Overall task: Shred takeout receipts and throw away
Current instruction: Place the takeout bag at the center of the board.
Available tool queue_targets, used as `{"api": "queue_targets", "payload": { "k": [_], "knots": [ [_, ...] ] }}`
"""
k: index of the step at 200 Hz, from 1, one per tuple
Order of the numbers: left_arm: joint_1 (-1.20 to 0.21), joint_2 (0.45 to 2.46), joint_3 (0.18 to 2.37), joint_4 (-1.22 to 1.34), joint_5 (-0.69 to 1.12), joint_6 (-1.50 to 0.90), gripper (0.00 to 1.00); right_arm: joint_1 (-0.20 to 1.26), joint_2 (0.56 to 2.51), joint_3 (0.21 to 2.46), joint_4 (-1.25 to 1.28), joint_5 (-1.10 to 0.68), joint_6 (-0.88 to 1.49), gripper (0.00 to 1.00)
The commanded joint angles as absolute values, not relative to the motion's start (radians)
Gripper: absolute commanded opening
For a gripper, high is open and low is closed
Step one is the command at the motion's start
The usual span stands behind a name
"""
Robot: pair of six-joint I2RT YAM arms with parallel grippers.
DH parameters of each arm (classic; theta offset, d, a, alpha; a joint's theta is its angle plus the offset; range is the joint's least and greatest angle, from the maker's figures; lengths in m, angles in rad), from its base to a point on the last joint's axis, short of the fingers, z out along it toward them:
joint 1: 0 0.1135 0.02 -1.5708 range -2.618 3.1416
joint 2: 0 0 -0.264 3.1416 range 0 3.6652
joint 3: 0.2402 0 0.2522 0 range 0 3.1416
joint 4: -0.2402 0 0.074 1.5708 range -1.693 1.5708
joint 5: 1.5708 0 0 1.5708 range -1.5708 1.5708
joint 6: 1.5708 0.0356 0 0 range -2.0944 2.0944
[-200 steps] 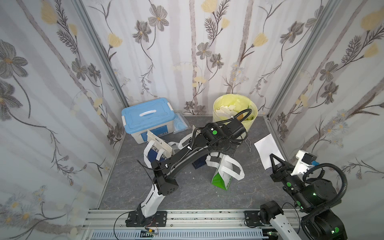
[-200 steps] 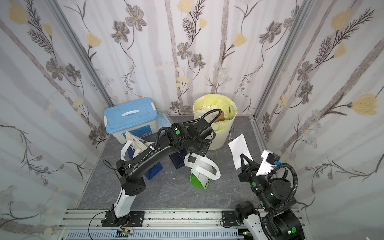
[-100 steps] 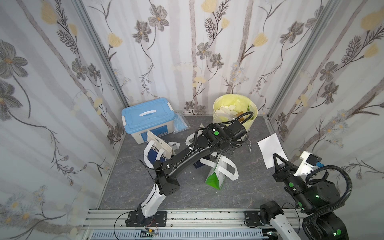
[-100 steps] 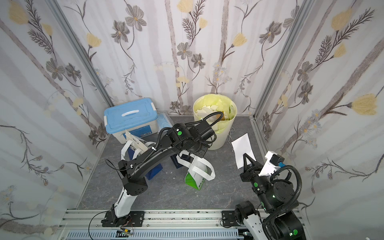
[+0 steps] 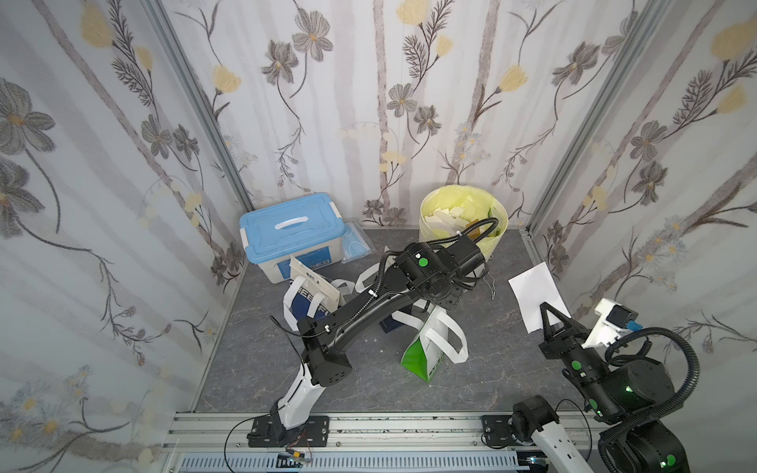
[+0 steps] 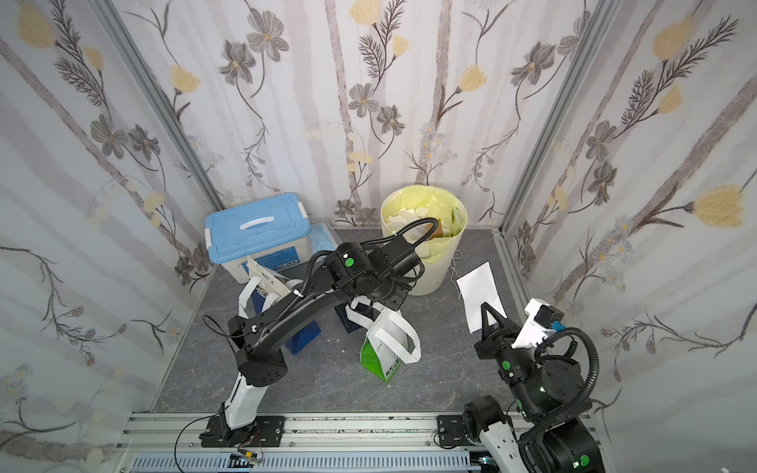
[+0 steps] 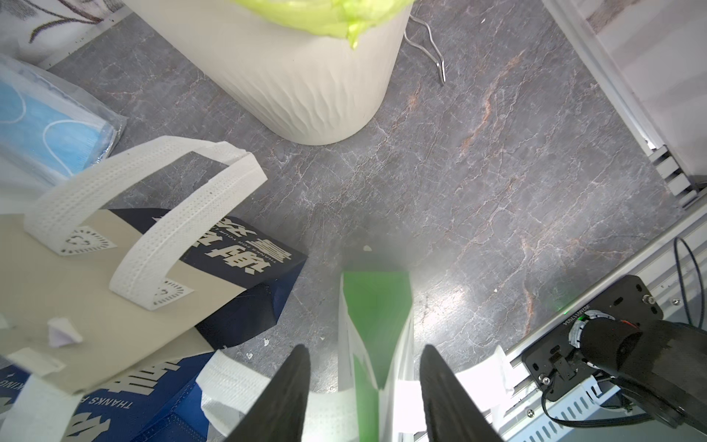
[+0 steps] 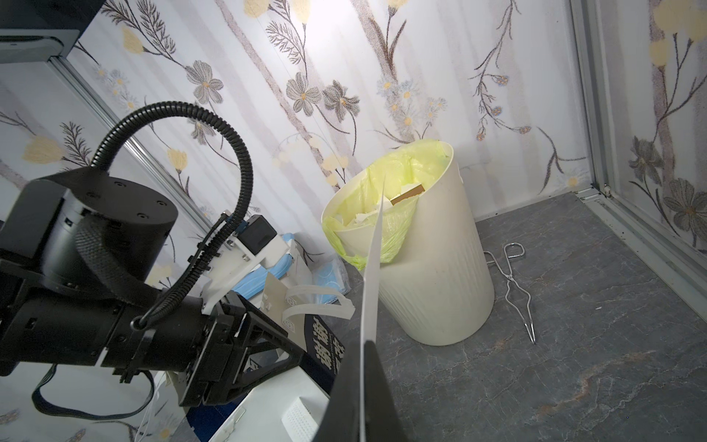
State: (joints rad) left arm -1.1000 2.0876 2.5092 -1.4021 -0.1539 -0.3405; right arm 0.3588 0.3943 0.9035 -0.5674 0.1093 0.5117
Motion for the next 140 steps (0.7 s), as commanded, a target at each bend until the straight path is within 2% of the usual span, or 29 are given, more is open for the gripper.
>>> {"api": "queue_targets", "payload": {
  "k": [1,40,58,86,108,140],
  "knots": [
    [-1.1,2.051,2.486,-1.35,-0.164,-0.342,0.53,0.359,0.41,0.911,-0.559,0.096,0.512,0.0],
    [-1.103,1.932,2.404,-1.198,-0.184,-0.32,0.55,0.358,0.461,0.937,-0.542,-0.022,0.477,0.0],
    [-1.101,1.832,2.301,-1.05,-0.156,-0.28,0.61,0.359,0.5,0.952,-0.516,-0.161,0.448,0.0],
    [-1.07,1.605,1.986,-0.682,-0.017,-0.29,0.73,0.359,0.569,0.963,-0.456,-0.425,0.431,0.0],
    [-1.005,1.444,1.728,-0.374,0.139,-0.397,0.78,0.359,0.622,0.972,-0.418,-0.554,0.437,0.0],
    [-0.926,1.358,1.594,-0.23,0.34,-0.52,0.83,0.359,0.709,1.0,-0.342,-0.733,0.472,0.0]
  ]
}}
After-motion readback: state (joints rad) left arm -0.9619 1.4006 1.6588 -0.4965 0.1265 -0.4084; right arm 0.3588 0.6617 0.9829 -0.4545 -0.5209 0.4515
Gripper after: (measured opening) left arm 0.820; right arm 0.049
